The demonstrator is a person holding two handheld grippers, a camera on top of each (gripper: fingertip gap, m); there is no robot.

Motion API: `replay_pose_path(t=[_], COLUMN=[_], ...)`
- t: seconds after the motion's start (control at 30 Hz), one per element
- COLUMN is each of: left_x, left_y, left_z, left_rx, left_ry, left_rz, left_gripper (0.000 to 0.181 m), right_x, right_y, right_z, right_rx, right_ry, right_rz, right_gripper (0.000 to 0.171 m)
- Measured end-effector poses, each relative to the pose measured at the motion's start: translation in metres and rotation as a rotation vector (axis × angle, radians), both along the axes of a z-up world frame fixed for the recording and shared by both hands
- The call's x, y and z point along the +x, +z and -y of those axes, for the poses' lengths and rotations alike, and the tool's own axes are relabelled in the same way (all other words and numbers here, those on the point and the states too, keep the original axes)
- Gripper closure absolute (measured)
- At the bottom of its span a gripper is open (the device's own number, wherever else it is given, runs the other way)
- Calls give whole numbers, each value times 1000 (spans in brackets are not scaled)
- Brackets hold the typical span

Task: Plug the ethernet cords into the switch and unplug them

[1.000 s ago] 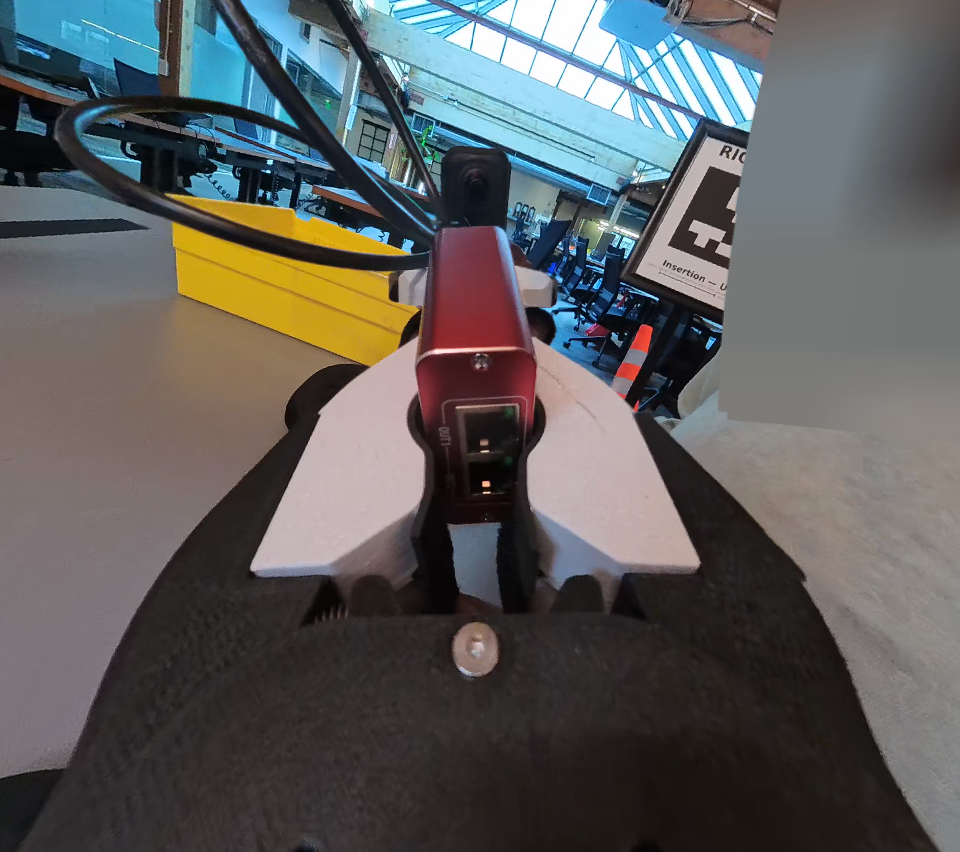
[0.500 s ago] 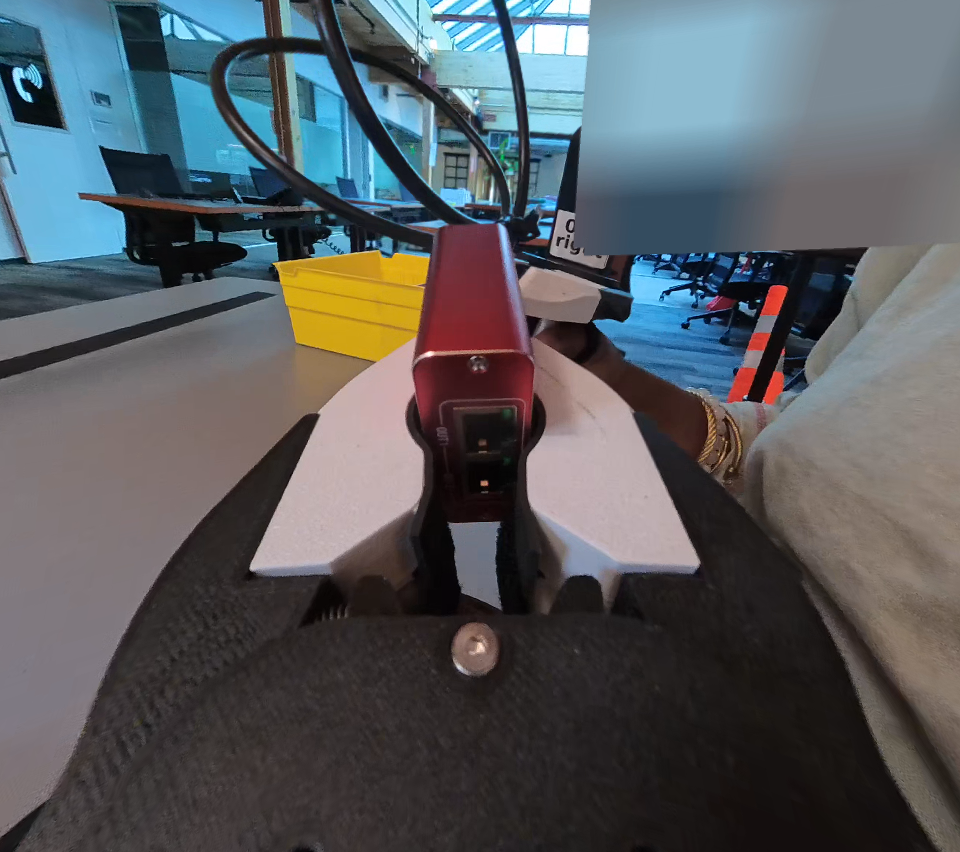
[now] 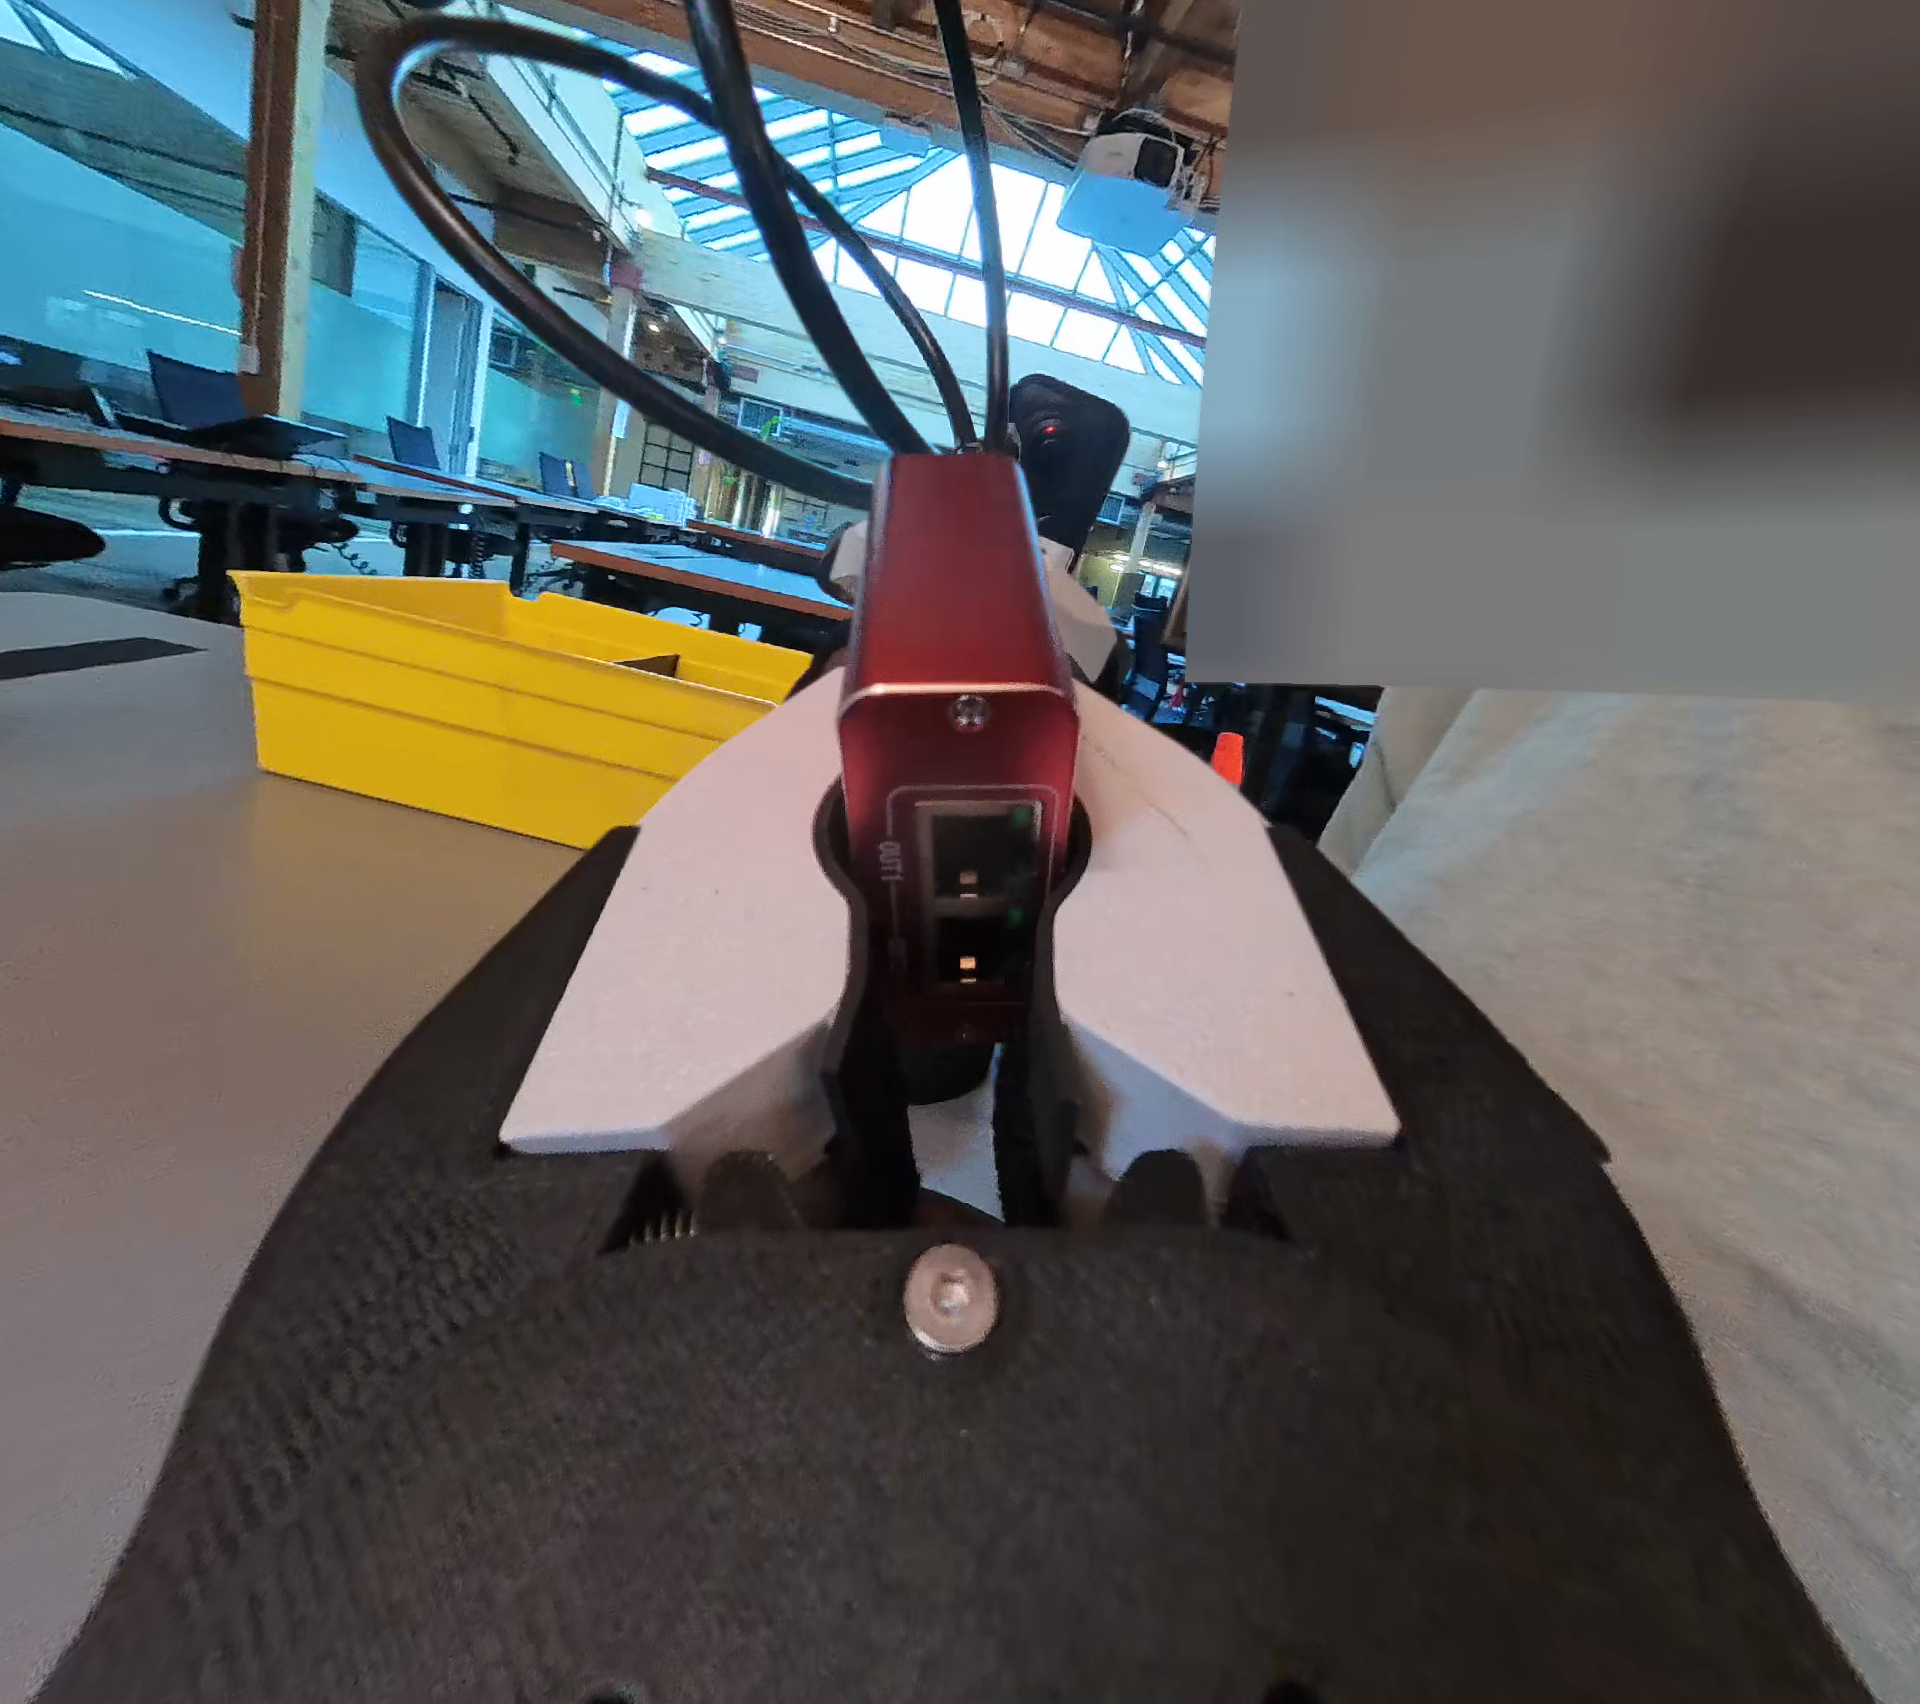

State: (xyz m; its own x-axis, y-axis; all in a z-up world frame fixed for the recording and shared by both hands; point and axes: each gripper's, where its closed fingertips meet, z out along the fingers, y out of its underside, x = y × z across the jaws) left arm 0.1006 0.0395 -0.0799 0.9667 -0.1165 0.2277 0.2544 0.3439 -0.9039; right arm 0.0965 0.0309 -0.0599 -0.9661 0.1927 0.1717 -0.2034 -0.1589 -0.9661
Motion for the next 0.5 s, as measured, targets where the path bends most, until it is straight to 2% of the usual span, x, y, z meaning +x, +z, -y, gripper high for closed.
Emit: replay_pose_path(t=[0.13, 0.23, 0.33, 0.43, 0.47, 0.5], left_x=[1, -9, -5, 3, 3, 8], left_y=[1, -8, -5, 0, 1, 9], left_z=[-4, -4, -3, -3, 1, 14], left_rx=[-30, -100, -77, -19, 1, 82], left_ry=[108, 234, 193, 84, 55, -10], left_rz=[-129, -210, -191, -123, -90, -61], left_gripper=[152, 151, 151, 152, 152, 152], right_x=[3, -4, 0, 7, 4, -1], right_y=[3, -4, -2, 6, 19, 41], right_z=[-3, -4, -2, -4, -16, -47], right_rx=[-30, 44, 80, 20, -95, -284], right_ry=[44, -32, -60, -17, -30, -59], right_rz=[21, -29, -96, -98, -84, -69], right_gripper=[158, 156, 156, 157, 157, 158])
